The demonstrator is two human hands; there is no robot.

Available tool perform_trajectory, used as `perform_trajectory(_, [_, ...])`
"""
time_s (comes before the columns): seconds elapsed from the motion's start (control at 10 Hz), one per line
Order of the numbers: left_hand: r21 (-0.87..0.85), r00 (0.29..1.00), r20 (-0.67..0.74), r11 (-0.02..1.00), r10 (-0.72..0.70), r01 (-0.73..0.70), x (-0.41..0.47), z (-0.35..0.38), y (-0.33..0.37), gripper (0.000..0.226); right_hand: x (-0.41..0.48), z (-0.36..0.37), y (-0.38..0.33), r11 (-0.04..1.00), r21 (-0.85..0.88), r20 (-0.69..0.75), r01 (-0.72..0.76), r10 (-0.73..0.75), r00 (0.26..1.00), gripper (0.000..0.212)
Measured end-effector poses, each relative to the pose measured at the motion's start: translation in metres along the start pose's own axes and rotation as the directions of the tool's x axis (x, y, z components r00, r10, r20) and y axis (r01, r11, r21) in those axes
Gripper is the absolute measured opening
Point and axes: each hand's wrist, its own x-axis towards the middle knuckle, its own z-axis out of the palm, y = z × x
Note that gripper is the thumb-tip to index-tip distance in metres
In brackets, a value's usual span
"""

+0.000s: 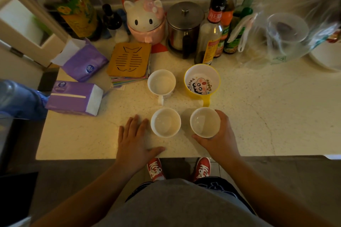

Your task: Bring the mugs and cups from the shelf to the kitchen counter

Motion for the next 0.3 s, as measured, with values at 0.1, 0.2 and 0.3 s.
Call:
perform_trajectory(0.1, [-0.033,1.000,0.003,0.999,0.003,-0.003,-0.008,-0.003,0.001,0.101,0.003,-0.001,0.000,1.000,-0.001,0.027,-0.026,0.026,0.999,0.101])
perform_trajectory(0.2, [-0.124,0.999,-0.052,0.992,0.000,-0.006,-0.027,-0.005,-0.003,0.071,-0.005,-0.008,-0.008,0.999,-0.029,0.074,-0.035,0.037,0.997,0.121])
perform_trajectory(0.3, [-0.190,0.996,0.040,0.979,0.084,-0.075,-0.052,-0.003,-0.007,0.039,-0.007,-0.033,-0.020,1.000,-0.001,0.008,-0.021,0.021,1.000,0.110])
